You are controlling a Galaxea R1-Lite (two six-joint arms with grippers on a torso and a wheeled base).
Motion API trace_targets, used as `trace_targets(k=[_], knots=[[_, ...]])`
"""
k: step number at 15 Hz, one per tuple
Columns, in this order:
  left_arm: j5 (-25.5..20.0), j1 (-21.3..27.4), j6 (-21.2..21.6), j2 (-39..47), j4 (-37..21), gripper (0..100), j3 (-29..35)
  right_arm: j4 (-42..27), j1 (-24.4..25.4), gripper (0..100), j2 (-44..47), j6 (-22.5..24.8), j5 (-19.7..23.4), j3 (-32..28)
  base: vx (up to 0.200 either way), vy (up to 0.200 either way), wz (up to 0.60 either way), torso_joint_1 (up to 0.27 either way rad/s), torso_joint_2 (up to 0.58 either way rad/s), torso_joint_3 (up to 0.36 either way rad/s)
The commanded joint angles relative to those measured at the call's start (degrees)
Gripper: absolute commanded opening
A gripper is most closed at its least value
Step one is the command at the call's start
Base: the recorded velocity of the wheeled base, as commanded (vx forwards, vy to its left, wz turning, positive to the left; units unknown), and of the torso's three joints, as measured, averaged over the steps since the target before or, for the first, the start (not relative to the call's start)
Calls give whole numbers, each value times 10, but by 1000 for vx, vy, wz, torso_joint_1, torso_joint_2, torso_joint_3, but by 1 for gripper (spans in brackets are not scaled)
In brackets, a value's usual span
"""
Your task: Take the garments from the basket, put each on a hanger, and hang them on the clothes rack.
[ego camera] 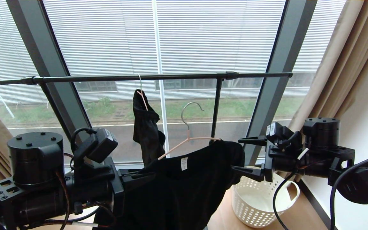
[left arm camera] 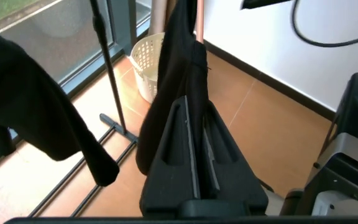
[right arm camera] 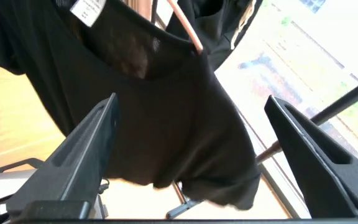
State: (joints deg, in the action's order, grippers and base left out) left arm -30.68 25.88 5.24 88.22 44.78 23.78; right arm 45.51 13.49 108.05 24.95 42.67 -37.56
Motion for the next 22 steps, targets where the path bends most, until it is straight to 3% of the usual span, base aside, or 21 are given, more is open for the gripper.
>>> trace_targets(k=[1, 16, 17, 22], knots=[[-4, -6, 0, -15, 6, 0, -8, 0, -13, 100, 24, 0, 0, -11, 0, 0, 0, 0, 0, 0], [-5, -13, -1, -47, 16, 0, -12, 0, -44, 100, 74, 1, 0, -37, 0, 0, 0, 0, 0, 0], [-5, -12, -1, -48, 16, 0, -12, 0, -44, 0, 79, 1, 0, -38, 0, 0, 0, 0, 0, 0], [-5, -13, -1, -60, 16, 0, -15, -1, -52, 0, 85, 1, 0, -45, 0, 0, 0, 0, 0, 0]])
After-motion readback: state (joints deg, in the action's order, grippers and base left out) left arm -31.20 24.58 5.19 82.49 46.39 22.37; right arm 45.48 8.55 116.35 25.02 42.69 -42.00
